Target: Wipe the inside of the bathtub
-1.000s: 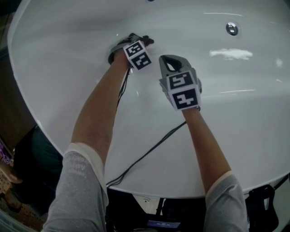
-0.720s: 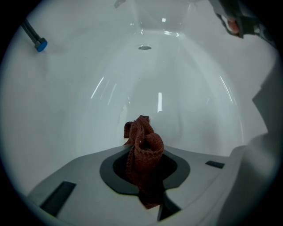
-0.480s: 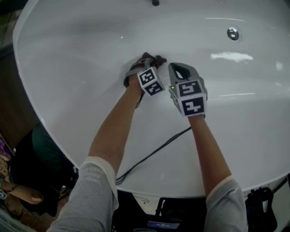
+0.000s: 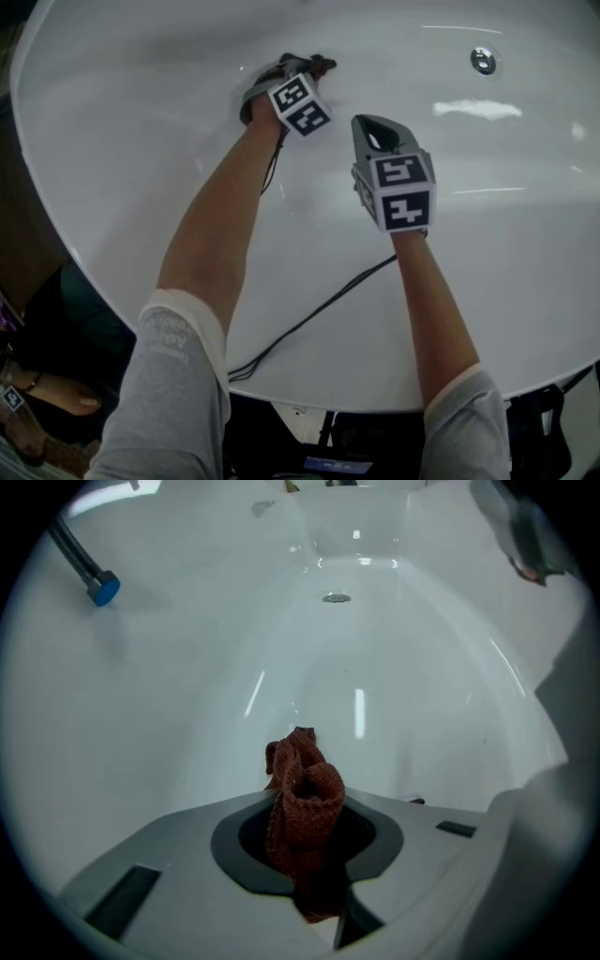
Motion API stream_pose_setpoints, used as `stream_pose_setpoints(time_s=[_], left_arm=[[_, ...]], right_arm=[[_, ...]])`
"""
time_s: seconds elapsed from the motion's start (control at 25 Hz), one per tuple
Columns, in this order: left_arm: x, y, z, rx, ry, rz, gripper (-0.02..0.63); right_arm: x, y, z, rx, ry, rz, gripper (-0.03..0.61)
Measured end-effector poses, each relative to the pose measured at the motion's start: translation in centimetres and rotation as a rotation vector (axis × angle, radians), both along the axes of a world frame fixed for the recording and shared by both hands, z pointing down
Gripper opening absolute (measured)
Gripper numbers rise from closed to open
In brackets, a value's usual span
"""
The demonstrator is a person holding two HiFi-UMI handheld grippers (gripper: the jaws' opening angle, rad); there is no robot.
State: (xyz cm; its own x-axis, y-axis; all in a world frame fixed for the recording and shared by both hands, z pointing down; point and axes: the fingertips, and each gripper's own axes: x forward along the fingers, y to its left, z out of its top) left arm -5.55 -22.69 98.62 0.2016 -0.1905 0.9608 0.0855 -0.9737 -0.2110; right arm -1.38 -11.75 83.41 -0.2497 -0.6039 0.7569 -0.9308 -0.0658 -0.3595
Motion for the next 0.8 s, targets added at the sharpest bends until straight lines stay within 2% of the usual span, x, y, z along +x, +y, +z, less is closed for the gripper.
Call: stream_pose_setpoints(time_s=[0.08, 0.2, 0.36, 0.56, 0.64, 0.8], left_arm=[[1.6, -1.6, -0.1, -0.009, -0.012, -0.014, 0.084], [1.9, -1.3, -0.4, -0.018, -0.014, -0.014, 0.080], [0.7, 2.5, -0.5, -0.055, 0.006, -0.009, 0.079], [-1.4, 10.3, -0.5, -0.122, 0.023, 0.021, 0.079], [-2.4, 12.7, -0.4, -0.125, 0.024, 0.038, 0.080], [-3.1, 13.3, -0.3, -0.107, 0.023, 0.083, 0.080]], right_arm=[[0.6, -0.1, 0.1, 0.000, 0.010, 0.002, 0.008], [1.3, 0.1, 0.0, -0.004, 0.020, 0.008, 0.008], [1.3, 0.3, -0.5, -0.005, 0.023, 0.002, 0.008], [1.2, 0.3, -1.0, -0.013, 0.033, -0.008, 0.008], [1.2, 0.3, -1.2, -0.013, 0.036, -0.009, 0.008], [1.0, 0.1, -1.3, -0.012, 0.040, -0.016, 0.008]])
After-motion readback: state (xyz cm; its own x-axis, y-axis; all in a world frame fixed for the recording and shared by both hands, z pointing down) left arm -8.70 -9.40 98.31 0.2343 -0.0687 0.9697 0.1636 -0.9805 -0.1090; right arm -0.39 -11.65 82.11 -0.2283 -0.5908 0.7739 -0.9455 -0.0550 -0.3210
